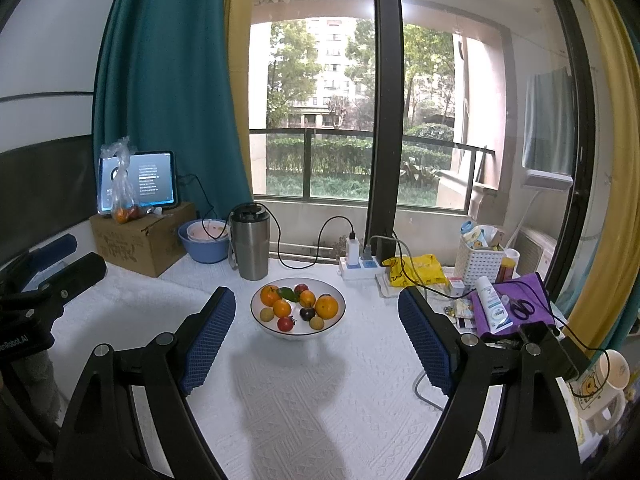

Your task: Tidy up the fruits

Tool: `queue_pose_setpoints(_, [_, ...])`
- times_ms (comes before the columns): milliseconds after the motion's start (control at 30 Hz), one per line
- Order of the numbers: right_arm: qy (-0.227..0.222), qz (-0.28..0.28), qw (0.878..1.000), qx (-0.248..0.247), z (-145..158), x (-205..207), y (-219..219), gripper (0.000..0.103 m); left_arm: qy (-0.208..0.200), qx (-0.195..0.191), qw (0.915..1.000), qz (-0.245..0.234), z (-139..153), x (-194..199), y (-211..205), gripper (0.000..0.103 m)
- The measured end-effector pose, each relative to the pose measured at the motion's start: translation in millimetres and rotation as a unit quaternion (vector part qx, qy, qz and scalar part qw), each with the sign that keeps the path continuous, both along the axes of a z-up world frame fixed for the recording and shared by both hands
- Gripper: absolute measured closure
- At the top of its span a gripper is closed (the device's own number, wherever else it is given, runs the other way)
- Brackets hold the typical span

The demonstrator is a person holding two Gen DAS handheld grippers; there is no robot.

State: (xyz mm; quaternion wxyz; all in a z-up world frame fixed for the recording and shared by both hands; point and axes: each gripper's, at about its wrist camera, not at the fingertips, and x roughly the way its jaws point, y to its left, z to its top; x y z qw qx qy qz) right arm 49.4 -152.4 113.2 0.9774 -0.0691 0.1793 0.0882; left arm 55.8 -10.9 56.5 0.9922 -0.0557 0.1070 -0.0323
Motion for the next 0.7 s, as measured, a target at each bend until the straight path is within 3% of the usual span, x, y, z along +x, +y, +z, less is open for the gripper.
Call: queue_pose_setpoints(700, [0.017, 0.004, 1.000, -0.002, -10, 17, 0, 0.017, 0.014, 0.001, 0.9999, 0.001, -5, 13, -2, 0.007])
